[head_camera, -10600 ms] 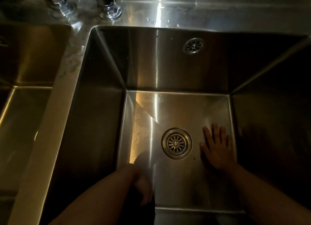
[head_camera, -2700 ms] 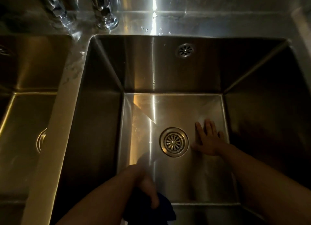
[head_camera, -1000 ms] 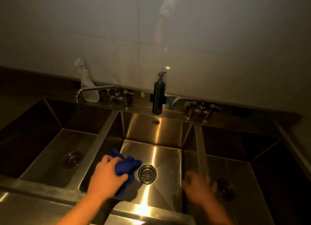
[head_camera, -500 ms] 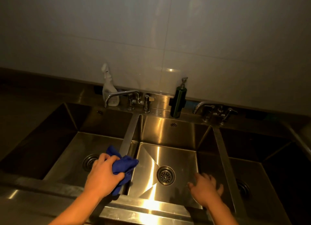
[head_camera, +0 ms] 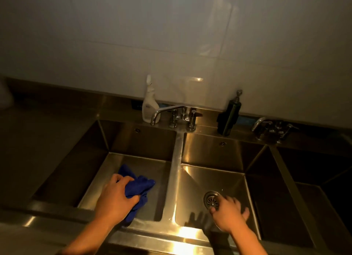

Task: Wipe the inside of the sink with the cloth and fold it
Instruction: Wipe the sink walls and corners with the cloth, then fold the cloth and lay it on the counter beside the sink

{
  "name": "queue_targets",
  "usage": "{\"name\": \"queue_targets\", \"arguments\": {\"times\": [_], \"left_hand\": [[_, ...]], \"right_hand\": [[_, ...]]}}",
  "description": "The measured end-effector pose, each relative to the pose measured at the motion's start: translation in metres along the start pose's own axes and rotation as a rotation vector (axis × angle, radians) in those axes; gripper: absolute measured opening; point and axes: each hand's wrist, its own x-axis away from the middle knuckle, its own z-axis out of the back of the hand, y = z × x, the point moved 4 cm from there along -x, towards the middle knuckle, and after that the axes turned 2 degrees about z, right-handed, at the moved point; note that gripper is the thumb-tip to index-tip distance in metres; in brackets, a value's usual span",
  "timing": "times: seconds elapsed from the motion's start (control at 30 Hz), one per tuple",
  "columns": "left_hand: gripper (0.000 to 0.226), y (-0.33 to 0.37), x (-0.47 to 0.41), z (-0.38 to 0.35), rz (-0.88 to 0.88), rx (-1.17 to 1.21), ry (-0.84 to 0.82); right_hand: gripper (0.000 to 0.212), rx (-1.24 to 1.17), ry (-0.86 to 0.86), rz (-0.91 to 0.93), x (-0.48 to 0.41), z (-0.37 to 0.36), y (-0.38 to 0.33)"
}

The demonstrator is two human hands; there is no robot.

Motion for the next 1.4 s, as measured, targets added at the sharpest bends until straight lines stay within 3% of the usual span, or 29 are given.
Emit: {"name": "queue_targets", "arguments": {"times": [0.3, 0.67, 0.93, 1.23, 1.4], "left_hand": [[0.035, -0.093, -0.035, 0.074, -0.071, 0.035, -0.029], [0.031, -0.144, -0.053, 0.125, -0.017, 0.085, -0.008], [0.033, -0.209, -0.077, 0.175, 0.032, 0.085, 0.032], [0.046, -0.303, -0.143, 0.229, -0.074, 0.032, -0.024], [0.049, -0.339, -0.178, 0.246, -0.115, -0.045, -0.064]], "right_hand": [[0.049, -0.031, 0.006, -0.021, 0.031, -0.053, -0.151], [0.052, 0.019, -0.01, 0.024, 0.02, -0.059, -0.214], [0.048, -0.014, -0.013, 0.11, 0.024, -0.093, -0.298], [0.042, -0.127, 0.194, 0.275, 0.037, -0.128, -0.492], [0.058, -0.157, 0.252, 0.412, 0.038, -0.149, -0.588]]}}
